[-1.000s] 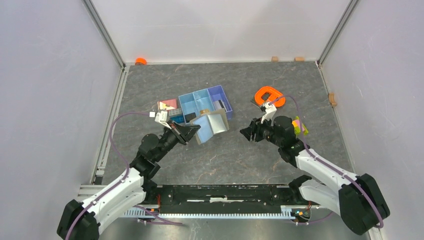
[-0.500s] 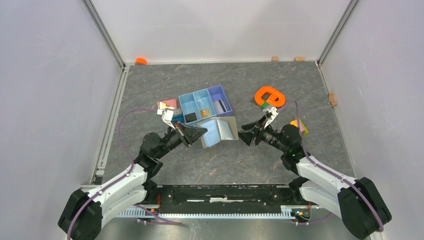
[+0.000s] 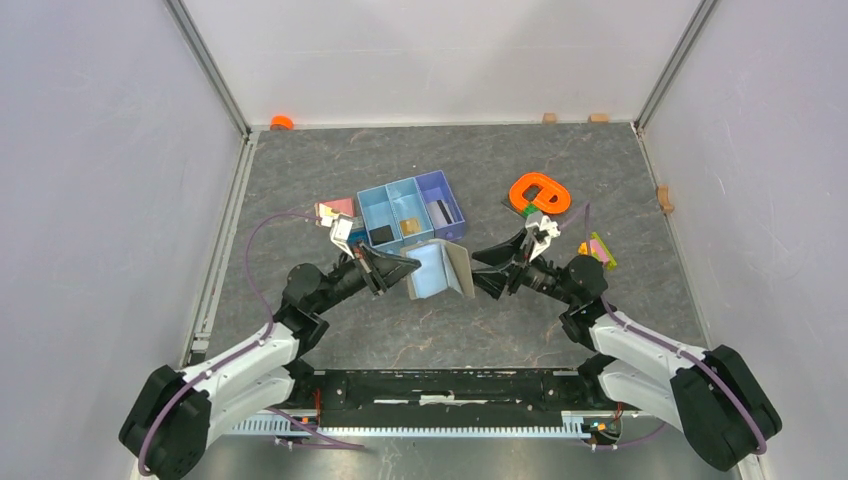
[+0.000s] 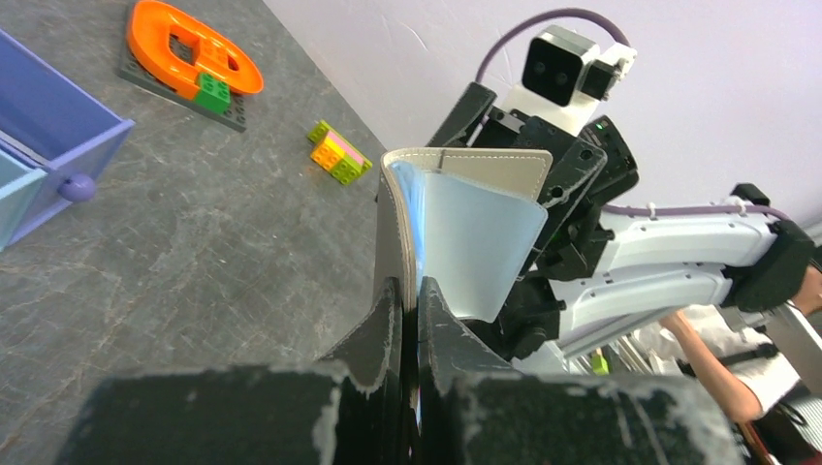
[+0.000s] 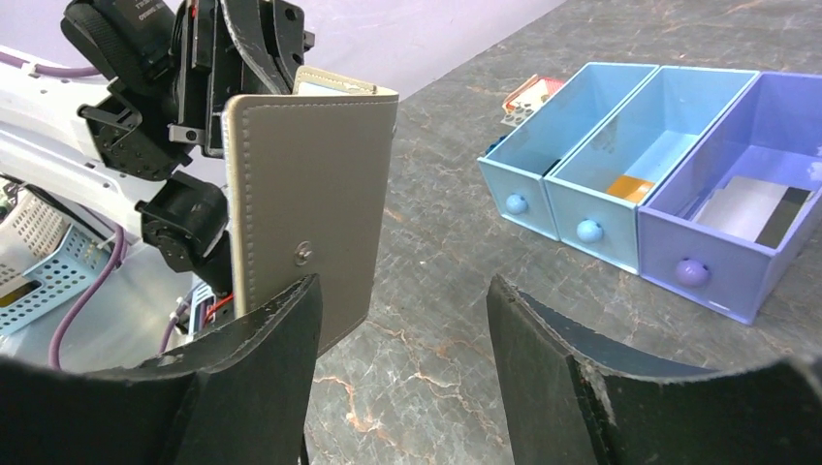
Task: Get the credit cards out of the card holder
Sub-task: Close the card holder at the center of the board.
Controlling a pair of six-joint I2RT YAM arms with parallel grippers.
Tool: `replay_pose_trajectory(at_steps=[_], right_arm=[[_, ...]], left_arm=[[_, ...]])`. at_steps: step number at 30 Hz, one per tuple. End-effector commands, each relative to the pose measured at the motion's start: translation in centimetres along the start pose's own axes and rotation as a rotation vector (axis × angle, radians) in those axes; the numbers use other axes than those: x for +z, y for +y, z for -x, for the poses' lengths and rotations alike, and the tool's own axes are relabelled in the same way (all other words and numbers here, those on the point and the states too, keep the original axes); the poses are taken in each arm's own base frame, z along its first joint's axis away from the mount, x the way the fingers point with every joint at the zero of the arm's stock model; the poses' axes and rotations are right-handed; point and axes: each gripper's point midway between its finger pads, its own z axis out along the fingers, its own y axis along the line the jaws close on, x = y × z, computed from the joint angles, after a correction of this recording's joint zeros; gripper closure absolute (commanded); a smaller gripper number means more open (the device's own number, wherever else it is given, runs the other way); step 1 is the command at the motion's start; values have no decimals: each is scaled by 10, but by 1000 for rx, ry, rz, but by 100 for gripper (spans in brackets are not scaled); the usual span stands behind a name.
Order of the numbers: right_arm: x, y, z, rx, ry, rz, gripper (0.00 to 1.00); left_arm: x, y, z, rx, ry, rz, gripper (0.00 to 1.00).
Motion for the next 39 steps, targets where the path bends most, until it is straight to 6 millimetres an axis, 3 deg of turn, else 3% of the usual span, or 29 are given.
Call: replay_pose_trajectory(at_steps=[1, 8, 16, 24, 30, 31, 34, 38, 39], right_arm=[[6, 13, 6, -16, -9, 67, 31], [17, 25, -7, 9, 44, 129, 28], [22, 41, -10, 28, 59, 198, 30], [20, 62, -5, 85, 28, 305, 40], [17, 69, 2, 89, 0, 337, 54], [17, 69, 2, 91, 0, 333, 61], [20, 64, -1, 102, 14, 311, 80], [22, 60, -4, 116, 27, 292, 82], [23, 58, -5, 116, 30, 284, 83]], left_arm=[[6, -39, 19, 5, -23, -164, 98], [9, -53, 16, -24, 6, -258, 98], [12, -53, 12, -30, 25, -271, 98], [16, -57, 5, -44, 64, -303, 98], [20, -56, 1, -50, 83, -302, 98], [20, -55, 1, -50, 82, -298, 96], [20, -53, 0, -47, 83, -288, 68], [16, -49, 3, -31, 51, -252, 33], [14, -48, 4, -26, 44, -241, 28]])
